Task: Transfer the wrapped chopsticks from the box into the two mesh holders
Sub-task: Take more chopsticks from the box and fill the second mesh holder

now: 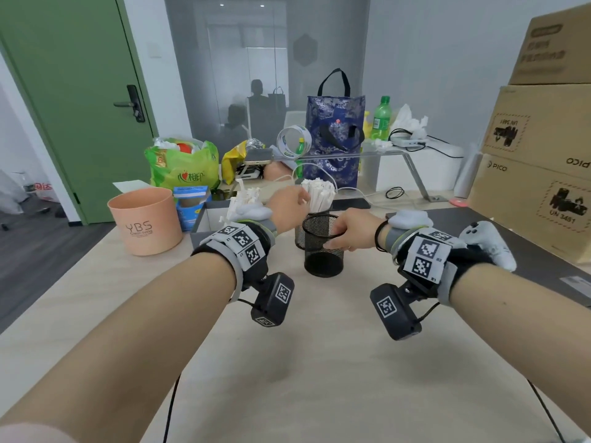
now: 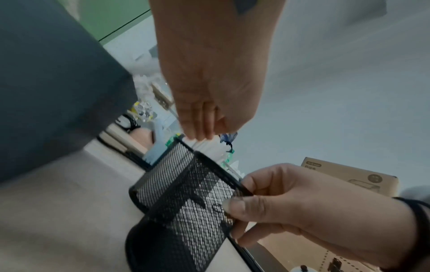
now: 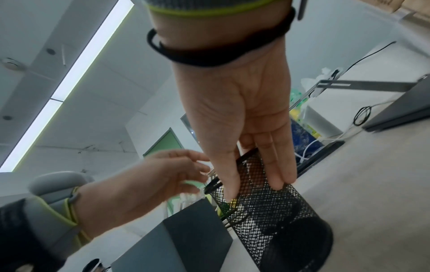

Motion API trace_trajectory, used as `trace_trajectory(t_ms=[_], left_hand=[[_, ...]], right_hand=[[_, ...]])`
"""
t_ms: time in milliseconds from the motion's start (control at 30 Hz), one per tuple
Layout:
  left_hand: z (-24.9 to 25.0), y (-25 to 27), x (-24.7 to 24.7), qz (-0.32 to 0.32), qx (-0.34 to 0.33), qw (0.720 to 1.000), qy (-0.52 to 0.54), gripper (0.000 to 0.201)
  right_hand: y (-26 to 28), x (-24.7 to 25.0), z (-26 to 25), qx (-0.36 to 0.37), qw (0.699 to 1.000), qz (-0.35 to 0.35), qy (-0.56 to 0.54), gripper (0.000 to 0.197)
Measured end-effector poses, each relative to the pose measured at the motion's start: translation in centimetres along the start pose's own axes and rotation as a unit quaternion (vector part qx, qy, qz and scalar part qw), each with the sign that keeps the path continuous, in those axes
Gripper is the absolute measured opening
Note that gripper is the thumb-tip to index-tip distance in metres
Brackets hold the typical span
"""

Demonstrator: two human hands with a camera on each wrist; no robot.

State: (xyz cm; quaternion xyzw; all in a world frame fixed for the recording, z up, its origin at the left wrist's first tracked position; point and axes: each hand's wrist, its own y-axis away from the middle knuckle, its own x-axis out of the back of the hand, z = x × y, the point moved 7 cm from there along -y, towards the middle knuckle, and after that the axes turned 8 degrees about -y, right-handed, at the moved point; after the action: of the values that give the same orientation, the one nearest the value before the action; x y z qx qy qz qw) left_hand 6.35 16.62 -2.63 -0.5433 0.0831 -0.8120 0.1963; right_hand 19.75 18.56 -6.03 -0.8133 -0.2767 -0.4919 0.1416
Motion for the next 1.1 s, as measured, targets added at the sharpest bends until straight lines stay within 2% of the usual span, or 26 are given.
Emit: trace_trajectory(t_ms=[100,233,300,367,433,533,667,733,767,800,867,933,1033,1100], left_hand=[[-1.3,-0.6,3.0,0.068,-0.023,0.997,-0.027,0.033],[-4.9,-2.4,4.7,0.068,0.024,0.985,-0.156,0.045],[-6.8,-3.4,4.6,0.056,0.041,0.98,-0.186,0.047],[-8.3,-3.7,3.5,0.004,0.058,0.976,-0.21,0.05],[-9.0,-3.3,1.6,-0.091,0.054,0.969,-0.224,0.043],[-9.0,-2.4,0.8,-0.15,0.062,0.974,-0.16,0.041],[-9.1,-2.4,4.0,-0.016,0.104,0.994,-0.003,0.059],[-9.8,-1.9,5.9,0.023,0.142,0.989,-0.034,0.06],[-10.3,-1.5,6.4,0.006,0.161,0.985,-0.068,0.061],[-10.8,-1.0,6.4,-0.041,0.18,0.978,-0.101,0.061],[-11.6,0.7,5.7,-0.184,0.218,0.951,-0.117,0.055],[-11.8,1.9,5.2,-0.273,0.205,0.925,-0.167,0.048],[-11.1,1.5,5.5,-0.253,0.153,0.921,-0.254,0.026],[-11.1,1.1,5.2,-0.229,0.159,0.932,-0.233,0.027]], right_hand=[[-0.8,-0.7,-1.3,0.018,1.0,-0.004,-0.002,0.039],[-1.9,-1.6,-2.9,0.033,0.999,-0.003,-0.004,0.036],[-2.4,-1.8,-3.4,0.033,0.999,-0.002,-0.002,0.036],[-2.7,-1.9,-3.5,0.032,0.999,-0.003,-0.002,0.037],[-3.0,-1.8,-3.4,0.027,1.0,0.005,-0.001,0.038],[-3.1,-1.3,-2.9,0.013,0.999,0.03,0.005,0.038],[-2.8,-1.2,-2.7,0.005,0.999,0.046,-0.001,0.034],[-2.5,-1.4,-2.9,0.007,0.999,0.049,-0.006,0.026],[-2.4,-1.5,-3.0,0.007,0.999,0.05,-0.008,0.022],[-2.4,-1.5,-3.1,0.009,0.999,0.05,-0.007,0.02],[-2.4,-1.6,-3.1,0.009,0.999,0.049,-0.003,0.02],[-2.4,-1.6,-3.2,0.006,0.999,0.044,-0.003,0.02],[-2.4,-1.7,-3.2,0.004,0.999,0.039,-0.006,0.021],[-2.4,-1.7,-3.2,0.003,0.999,0.039,-0.016,0.02]])
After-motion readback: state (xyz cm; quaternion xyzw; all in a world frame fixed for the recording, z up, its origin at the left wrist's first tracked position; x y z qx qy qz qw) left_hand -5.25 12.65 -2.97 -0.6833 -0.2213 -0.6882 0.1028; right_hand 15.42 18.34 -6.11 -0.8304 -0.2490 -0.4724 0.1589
